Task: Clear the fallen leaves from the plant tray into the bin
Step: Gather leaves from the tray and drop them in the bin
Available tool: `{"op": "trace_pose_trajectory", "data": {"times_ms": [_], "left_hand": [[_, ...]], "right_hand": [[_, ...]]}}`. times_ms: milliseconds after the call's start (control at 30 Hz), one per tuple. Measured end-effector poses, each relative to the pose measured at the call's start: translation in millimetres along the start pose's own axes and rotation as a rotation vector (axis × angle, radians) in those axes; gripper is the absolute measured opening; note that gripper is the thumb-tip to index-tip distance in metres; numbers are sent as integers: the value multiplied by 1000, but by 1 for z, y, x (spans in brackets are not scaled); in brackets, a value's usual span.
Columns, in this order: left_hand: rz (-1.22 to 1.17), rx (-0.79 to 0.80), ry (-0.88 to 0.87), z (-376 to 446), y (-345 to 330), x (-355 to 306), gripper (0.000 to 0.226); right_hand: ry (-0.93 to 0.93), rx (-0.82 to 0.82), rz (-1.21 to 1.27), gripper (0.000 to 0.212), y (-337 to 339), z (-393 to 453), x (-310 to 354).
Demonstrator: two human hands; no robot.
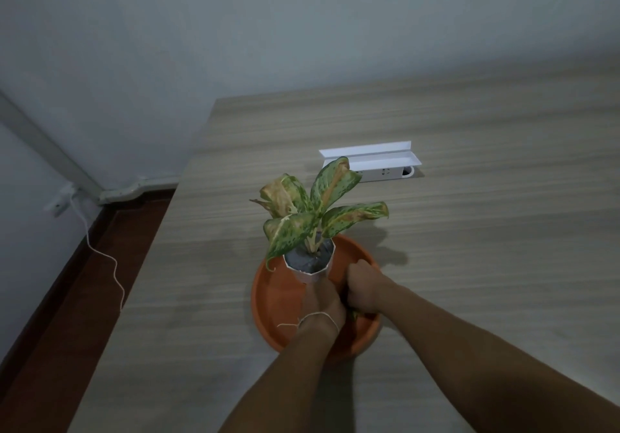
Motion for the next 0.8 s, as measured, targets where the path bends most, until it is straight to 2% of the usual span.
{"op": "trace_pose_trajectory", "data": {"times_ms": [100,167,200,233,267,333,400,467,500,533,600,667,800], "left_hand": [[-44,-78,-28,-8,29,1,24],[-15,-74,-38,-12,42,4,23],[-30,-67,-40,-16,50,4,20],[-14,-69,-49,-20,58,3,19],[-19,-93,-55,-21,64,7,17],[-58,-130,-30,-18,64,25,18],[-134,-219,-22,-15,70,43,20],[-143,-201,2,-26,86,48,16],[-144,-181,22,-33,94,53,17],[-151,-191,45,-37,103,63,18],[-159,-217,120,-45,123,90,22],[-182,-255,191,-57,144,126,19],[-228,-366,331,-109,189,216,16]], "right_hand": [[80,-13,66,30,9,-7,17],[182,-169,117,44,28,-13,32],[241,-250,100,41,35,-13,40],[250,-252,46,30,34,-6,43],[201,-215,46,23,29,4,38],[99,-75,-52,30,4,36,13],[65,-76,-24,43,11,31,10],[81,-159,50,63,28,14,21],[81,-173,78,64,25,16,21],[60,-173,101,58,31,1,28],[-11,-93,101,31,18,-10,37],[1,-59,111,13,7,-22,64],[137,-24,102,9,-14,-47,152]]}}
Point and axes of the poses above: each hand's wrist, its own z-axis towards the middle knuckle, its own y-axis out of the back of the hand, x = y × z, the point moved 9 cm from there along z, towards the middle knuckle, and after that the axes turned 6 degrees about -y, right-handed, at the moved point
